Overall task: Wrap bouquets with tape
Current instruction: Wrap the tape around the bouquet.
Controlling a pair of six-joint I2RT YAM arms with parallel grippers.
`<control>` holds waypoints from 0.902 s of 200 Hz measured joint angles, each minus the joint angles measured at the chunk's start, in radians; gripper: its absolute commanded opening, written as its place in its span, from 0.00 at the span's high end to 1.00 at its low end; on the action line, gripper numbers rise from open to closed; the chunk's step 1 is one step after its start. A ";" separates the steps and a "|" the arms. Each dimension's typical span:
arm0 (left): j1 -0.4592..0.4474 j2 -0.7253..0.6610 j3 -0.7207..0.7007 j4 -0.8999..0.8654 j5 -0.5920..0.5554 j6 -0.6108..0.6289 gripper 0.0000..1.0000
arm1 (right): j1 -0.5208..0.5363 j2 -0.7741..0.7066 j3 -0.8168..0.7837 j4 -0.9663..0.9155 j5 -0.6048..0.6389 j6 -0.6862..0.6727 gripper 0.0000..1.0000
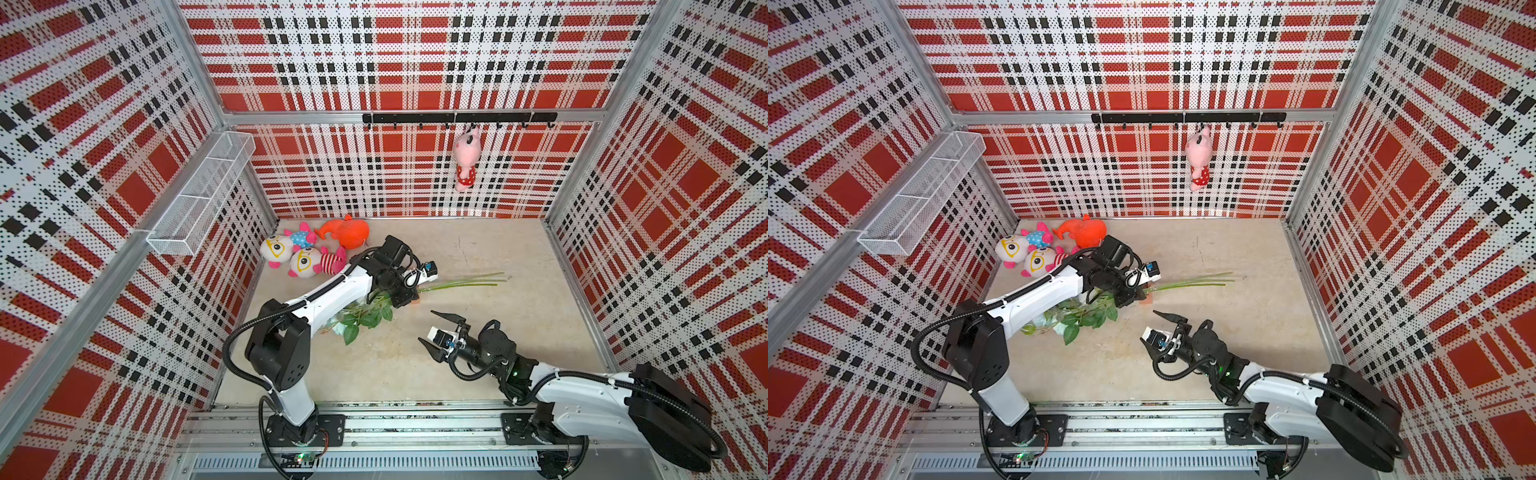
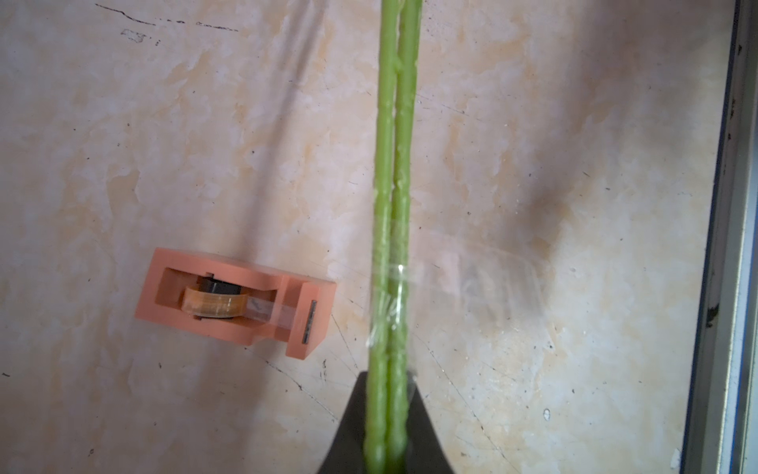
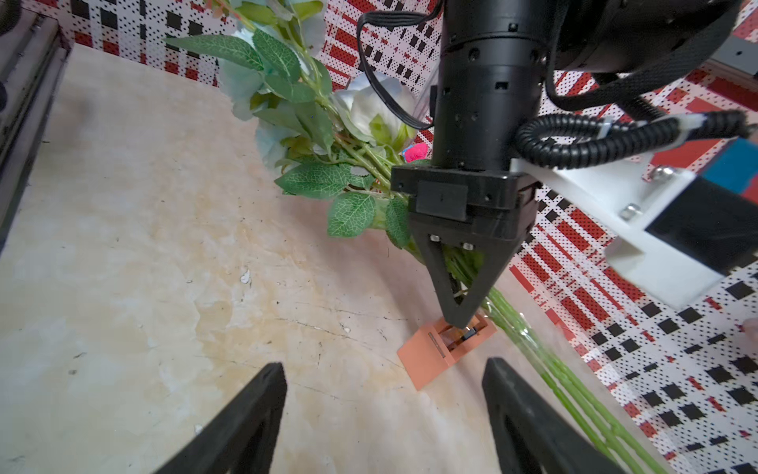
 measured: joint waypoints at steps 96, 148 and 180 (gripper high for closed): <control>-0.016 -0.005 0.000 -0.005 0.000 0.003 1.00 | -0.085 -0.019 -0.003 0.002 0.045 -0.127 0.32; -0.019 -0.015 0.000 -0.020 0.003 0.013 1.00 | -0.173 0.031 0.056 -0.004 -0.006 -0.157 0.37; -0.024 -0.015 0.000 -0.037 0.002 0.019 1.00 | -0.193 0.062 0.068 0.001 -0.031 -0.167 0.42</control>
